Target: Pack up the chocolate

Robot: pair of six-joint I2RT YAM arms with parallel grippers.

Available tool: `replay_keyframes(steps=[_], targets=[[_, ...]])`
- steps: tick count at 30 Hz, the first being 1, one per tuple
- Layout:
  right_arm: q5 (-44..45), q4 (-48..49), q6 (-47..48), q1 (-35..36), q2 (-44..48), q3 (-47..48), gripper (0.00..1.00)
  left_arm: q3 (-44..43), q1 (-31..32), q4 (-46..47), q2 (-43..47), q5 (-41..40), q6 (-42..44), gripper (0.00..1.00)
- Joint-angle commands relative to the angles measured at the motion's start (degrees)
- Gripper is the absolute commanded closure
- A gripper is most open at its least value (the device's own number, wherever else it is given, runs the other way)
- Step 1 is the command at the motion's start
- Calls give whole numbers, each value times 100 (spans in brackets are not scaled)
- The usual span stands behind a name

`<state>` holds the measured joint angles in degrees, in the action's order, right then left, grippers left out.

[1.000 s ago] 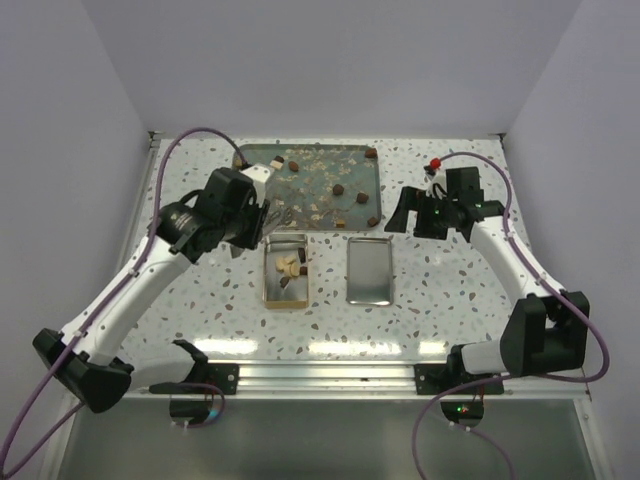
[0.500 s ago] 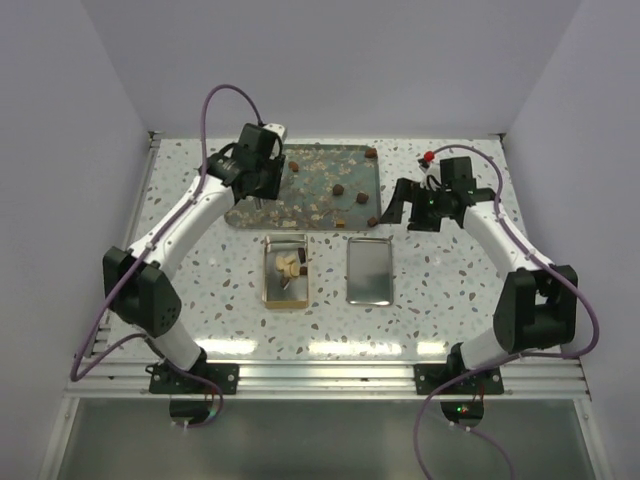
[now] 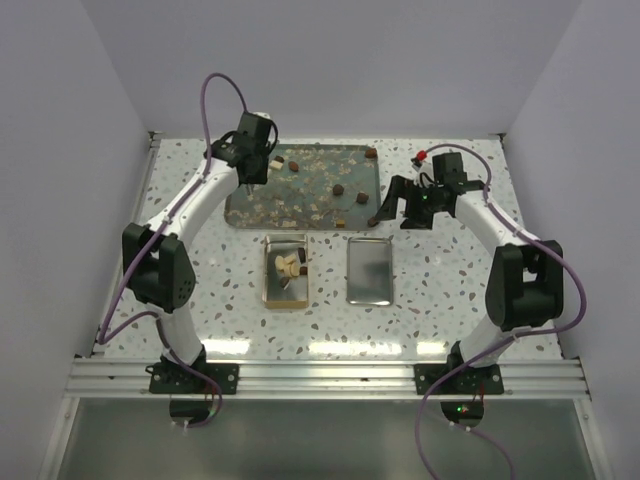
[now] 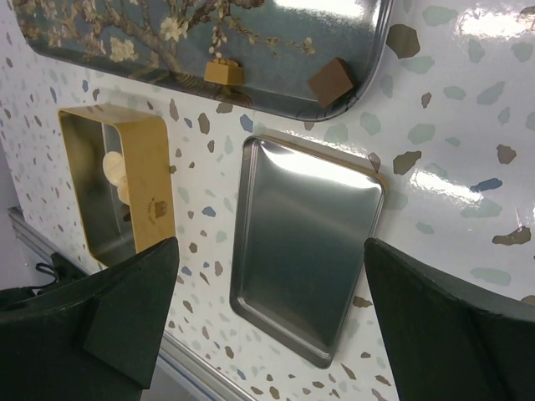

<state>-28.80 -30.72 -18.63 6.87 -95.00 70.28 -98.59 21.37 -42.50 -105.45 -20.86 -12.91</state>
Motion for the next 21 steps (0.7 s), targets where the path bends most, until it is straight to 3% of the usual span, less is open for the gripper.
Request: replay_keyframes(steps=[1, 21], targets=[[-284, 215, -123, 25, -89, 188, 5, 181, -62, 225, 341, -243, -2, 58], [-276, 154, -97, 33, 52, 126, 6, 507, -89, 875, 227, 355, 245, 57]])
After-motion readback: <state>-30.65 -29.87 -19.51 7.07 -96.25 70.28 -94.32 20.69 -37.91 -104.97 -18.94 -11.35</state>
